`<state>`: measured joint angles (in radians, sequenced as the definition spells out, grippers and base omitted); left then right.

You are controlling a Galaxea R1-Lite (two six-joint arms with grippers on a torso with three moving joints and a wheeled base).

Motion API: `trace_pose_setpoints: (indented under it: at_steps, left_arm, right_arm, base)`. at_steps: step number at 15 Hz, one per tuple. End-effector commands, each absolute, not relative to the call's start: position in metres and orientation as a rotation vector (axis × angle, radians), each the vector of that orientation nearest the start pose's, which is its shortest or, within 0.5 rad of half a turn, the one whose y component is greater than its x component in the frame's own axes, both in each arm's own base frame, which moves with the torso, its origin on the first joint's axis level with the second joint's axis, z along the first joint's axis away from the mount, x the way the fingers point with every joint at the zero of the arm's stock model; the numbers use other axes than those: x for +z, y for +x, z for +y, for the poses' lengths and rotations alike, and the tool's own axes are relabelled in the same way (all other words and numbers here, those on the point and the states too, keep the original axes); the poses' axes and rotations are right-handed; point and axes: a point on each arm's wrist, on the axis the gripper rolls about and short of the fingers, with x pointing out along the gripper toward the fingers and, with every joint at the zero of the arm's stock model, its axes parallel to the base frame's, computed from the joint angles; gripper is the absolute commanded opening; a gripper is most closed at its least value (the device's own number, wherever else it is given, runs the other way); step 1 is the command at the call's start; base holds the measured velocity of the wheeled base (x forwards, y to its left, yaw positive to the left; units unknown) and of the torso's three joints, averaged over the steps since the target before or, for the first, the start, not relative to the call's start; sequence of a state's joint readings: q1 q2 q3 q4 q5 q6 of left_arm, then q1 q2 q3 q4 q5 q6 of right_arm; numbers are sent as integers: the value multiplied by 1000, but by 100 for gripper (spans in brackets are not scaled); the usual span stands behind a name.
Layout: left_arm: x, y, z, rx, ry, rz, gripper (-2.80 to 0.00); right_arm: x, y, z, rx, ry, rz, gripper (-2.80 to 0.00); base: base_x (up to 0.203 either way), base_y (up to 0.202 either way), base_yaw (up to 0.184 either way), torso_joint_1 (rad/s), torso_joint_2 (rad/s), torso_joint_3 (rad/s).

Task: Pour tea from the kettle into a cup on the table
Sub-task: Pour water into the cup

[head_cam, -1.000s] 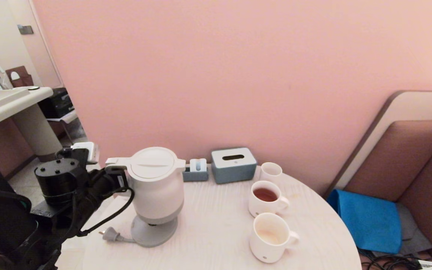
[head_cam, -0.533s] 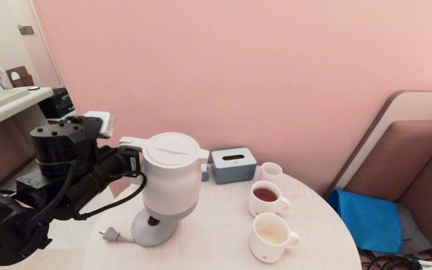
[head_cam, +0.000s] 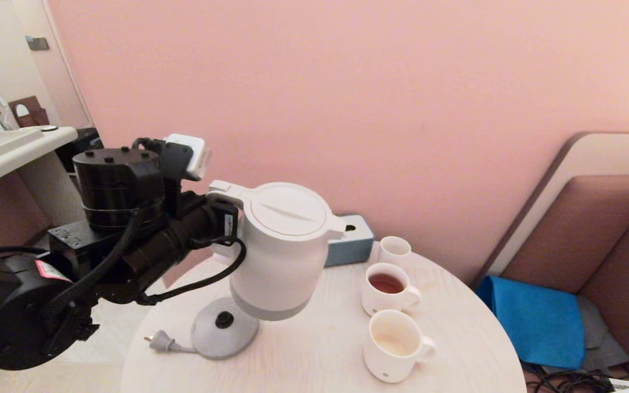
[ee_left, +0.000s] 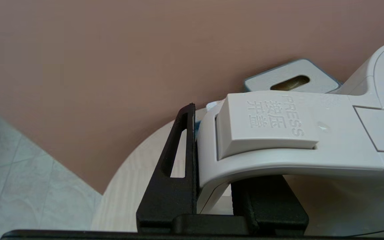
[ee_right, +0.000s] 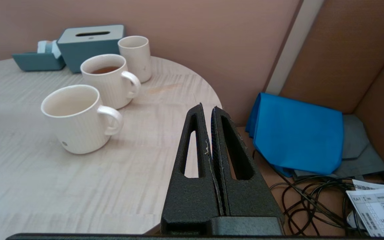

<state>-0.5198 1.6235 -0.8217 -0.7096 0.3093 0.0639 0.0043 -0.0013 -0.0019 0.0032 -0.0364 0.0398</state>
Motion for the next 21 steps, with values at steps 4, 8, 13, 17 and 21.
trace_pose_setpoints:
  at_steps: [4,8,13,17,21]
  left_arm:
    - [198,278,-166,-234,128,121,-280]
    - [169,290,-186,-252,193,185,-280]
    - [139,286,-213,-283,245,246,-280]
    - [128,287,-225,-291,298,213,-280]
    - [126,285,-230,-302,331,194,-280]
  right_arm:
    - [76,-23,-1,-32,40,0,-280]
    - [76,-23,-1,-32,40,1,-280]
    - [76,-23,-1,-32,40,1,-280]
    - [76,-23,-1,-32,40,1,-280]
    - [76,-23,-1,-32,40,1,-280]
  base:
    - [0,0,0,0,0,0]
    - [0,0,0,0,0,0]
    - [0,0,0,0,0,0]
    - [0,0,0,0,0,0]
    - [0,0,0,0,0,0]
